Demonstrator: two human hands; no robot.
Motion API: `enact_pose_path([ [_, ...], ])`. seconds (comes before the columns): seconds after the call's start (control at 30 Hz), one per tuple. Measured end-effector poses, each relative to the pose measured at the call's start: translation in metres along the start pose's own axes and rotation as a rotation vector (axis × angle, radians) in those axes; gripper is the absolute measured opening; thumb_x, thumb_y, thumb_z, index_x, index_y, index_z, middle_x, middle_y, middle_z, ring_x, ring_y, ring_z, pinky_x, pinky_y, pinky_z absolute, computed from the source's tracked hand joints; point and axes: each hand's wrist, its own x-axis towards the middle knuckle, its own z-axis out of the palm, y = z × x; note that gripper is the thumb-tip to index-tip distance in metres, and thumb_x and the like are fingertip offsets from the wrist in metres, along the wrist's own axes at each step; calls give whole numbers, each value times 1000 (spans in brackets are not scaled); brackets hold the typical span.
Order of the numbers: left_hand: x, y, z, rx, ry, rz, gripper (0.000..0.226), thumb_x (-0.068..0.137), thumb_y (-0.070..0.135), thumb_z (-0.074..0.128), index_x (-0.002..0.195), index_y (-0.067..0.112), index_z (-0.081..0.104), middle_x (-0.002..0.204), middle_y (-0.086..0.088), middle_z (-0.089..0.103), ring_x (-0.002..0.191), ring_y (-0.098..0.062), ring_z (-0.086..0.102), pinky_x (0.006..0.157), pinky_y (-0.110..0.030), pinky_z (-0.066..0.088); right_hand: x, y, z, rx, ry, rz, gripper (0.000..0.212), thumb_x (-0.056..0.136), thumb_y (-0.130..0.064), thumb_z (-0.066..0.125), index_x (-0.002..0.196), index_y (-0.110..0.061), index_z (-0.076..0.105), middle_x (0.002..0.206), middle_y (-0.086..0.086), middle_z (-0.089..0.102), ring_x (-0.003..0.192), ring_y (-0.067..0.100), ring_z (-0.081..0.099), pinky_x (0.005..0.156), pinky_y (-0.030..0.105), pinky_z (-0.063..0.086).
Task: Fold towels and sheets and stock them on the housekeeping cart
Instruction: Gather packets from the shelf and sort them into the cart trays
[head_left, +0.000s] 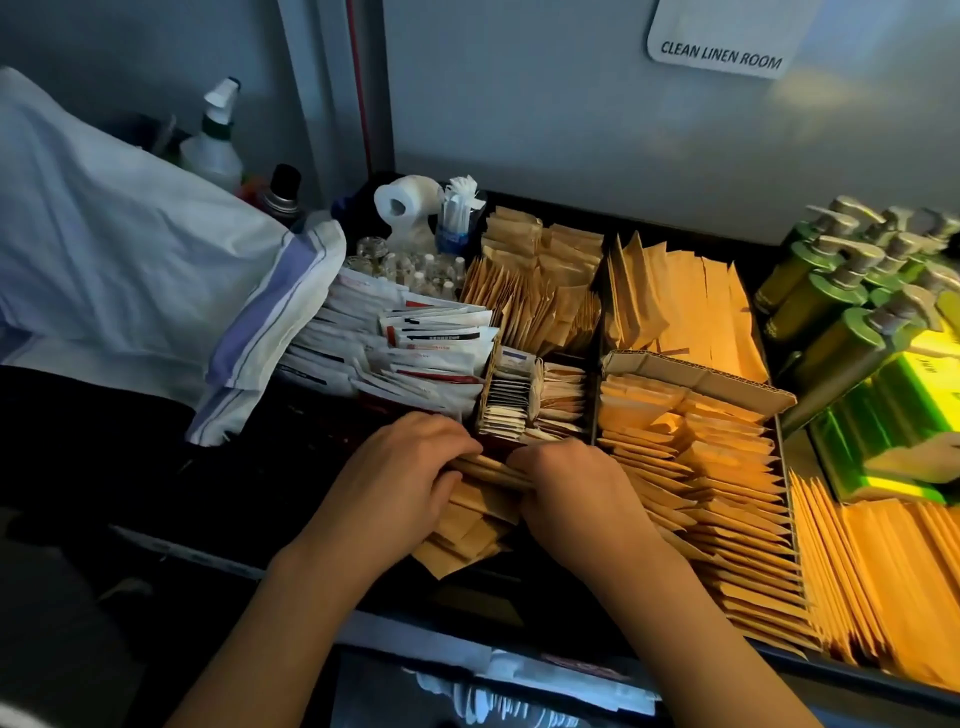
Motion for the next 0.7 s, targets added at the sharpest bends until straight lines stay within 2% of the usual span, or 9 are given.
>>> enact_pose_path([
  [0.13,8,10,-10,11,83,45,36,87,10,77,116,32,73,110,17,68,104,-3,59,88,-35,57,-15,1,-21,5,87,-49,22,87,-25,63,108,-31,68,98,-7,68,91,21,64,73,35,53],
  [0.3,22,41,-21,-22,144,186,29,90,13,71,114,31,72,109,17,68,104,-4,62,86,-37,57,-44,17,-49,44,192,-30,20,88,-22,63,105,-30,68,94,-9,66,86,18,61,70,36,55],
  [0.37,28,59,-22,-46,131,234,27,90,24,72,116,33,71,111,20,67,105,0,61,88,-34,57,-60,31,-59,71,229,0,23,87,-23,63,108,-31,69,95,-12,65,87,15,59,73,36,54],
  [0.43,36,78,-18,-60,96,274,36,85,33,77,121,33,70,115,22,66,110,2,60,94,-31,54,-78,47,-68,85,259,34,21,88,-24,64,107,-33,69,94,-14,64,87,11,57,73,33,53],
  [0.53,51,108,0,-68,42,347,46,81,22,83,124,30,69,120,19,66,116,-2,59,97,-34,54,-110,75,-78,178,317,113,23,88,-27,69,110,-33,71,97,-15,68,89,8,60,76,30,53],
  [0.6,61,131,17,-66,18,401,45,82,13,82,123,28,71,120,15,67,116,-7,61,96,-37,55,-133,94,-81,243,344,175,28,88,-27,71,115,-33,71,102,-14,70,94,9,62,80,31,54],
  [0.7,76,164,42,-60,-14,502,37,87,13,77,121,25,71,117,12,68,114,-10,63,95,-40,55,-164,123,-80,290,351,258,26,90,-27,70,115,-33,71,102,-14,69,94,7,61,82,31,54],
])
